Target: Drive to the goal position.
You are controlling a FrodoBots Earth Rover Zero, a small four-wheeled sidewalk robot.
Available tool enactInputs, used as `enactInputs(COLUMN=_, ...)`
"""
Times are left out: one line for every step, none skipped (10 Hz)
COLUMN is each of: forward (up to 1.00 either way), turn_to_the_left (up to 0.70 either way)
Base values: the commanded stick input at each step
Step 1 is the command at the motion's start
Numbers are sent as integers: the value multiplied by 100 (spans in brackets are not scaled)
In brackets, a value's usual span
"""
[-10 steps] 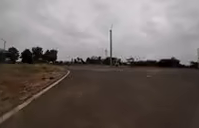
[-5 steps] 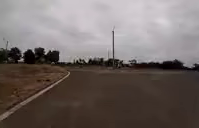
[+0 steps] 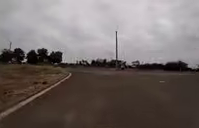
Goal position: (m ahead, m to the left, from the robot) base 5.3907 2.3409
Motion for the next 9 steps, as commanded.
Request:
enactInputs(forward=85, turn_to_the_left=-8)
enactInputs(forward=85, turn_to_the_left=-20)
enactInputs(forward=85, turn_to_the_left=-14)
enactInputs(forward=85, turn_to_the_left=-3)
enactInputs(forward=85, turn_to_the_left=0)
enactInputs(forward=85, turn_to_the_left=0)
enactInputs(forward=85, turn_to_the_left=0)
enactInputs(forward=85, turn_to_the_left=0)
enactInputs(forward=85, turn_to_the_left=0)
